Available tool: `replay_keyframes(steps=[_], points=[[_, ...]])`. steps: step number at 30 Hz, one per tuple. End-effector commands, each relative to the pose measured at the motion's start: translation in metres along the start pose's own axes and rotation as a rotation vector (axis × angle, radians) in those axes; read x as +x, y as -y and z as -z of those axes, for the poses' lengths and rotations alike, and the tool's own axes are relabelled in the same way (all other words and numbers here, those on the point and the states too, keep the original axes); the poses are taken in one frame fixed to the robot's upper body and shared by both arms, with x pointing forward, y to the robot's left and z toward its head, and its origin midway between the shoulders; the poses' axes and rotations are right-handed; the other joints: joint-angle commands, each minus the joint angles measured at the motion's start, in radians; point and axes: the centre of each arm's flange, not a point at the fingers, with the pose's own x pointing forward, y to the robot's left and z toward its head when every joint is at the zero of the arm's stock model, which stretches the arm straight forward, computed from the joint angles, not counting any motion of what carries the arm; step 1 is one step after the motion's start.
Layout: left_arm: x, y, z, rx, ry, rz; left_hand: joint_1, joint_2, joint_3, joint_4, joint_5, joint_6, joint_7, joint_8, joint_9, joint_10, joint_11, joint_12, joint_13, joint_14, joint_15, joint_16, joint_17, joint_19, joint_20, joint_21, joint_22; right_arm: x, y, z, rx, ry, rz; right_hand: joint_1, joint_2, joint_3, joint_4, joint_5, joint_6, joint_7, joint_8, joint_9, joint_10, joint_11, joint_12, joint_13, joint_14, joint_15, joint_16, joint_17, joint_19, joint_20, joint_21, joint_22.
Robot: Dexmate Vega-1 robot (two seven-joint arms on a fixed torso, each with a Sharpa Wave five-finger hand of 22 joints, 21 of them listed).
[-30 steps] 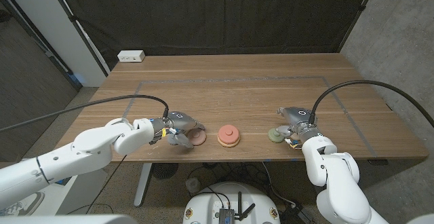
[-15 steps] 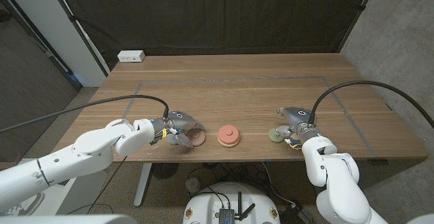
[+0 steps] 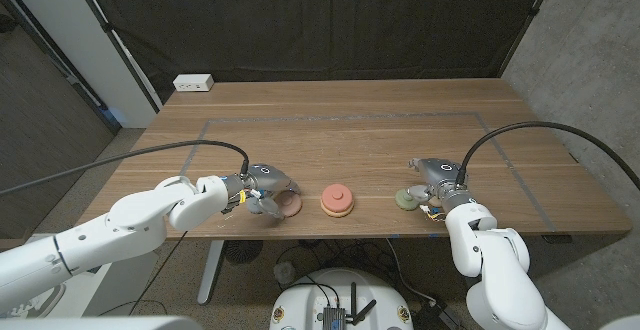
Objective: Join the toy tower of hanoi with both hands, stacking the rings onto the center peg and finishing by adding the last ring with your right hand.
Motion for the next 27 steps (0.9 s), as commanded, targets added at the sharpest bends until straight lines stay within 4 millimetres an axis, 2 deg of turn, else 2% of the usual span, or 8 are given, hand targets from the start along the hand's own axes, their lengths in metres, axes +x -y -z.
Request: replay_keyframes(steps=[1, 27], points=[[0.001, -0.008, 0.002, -0.005, 0.003, -0.018, 0.016, 0.023, 0.011, 0.005, 0.009, 0.020, 0.001, 0.010, 0.003, 0.080, -0.064, 0.004, 0.039, 0.015, -0.095, 0.005, 0.003, 0.013, -0.127, 0.009, 0.002, 0.000, 0.003, -0.001, -0.005, -0.006, 0.010, 0.002, 0.002, 0.001, -0.002, 0.005, 0.010, 0.003, -0.003, 0.005, 0.007, -0.005, -0.004, 0.003, 0.006, -0.029, -0.002, 0.002, -0.001, -0.078, 0.001, 0.001], [0.000, -0.034, 0.007, -0.064, 0.036, -0.025, 0.028, 0.028, 0.031, 0.011, 0.039, 0.036, 0.006, 0.007, 0.011, 0.115, -0.069, 0.004, 0.070, 0.026, -0.095, 0.002, 0.007, 0.016, -0.133, 0.013, -0.003, 0.000, 0.011, -0.001, -0.010, -0.022, 0.024, 0.013, 0.004, 0.002, -0.005, 0.009, 0.015, 0.004, -0.003, 0.006, 0.016, -0.004, -0.002, 0.003, 0.011, -0.029, -0.005, -0.001, 0.002, -0.078, 0.001, 0.002]])
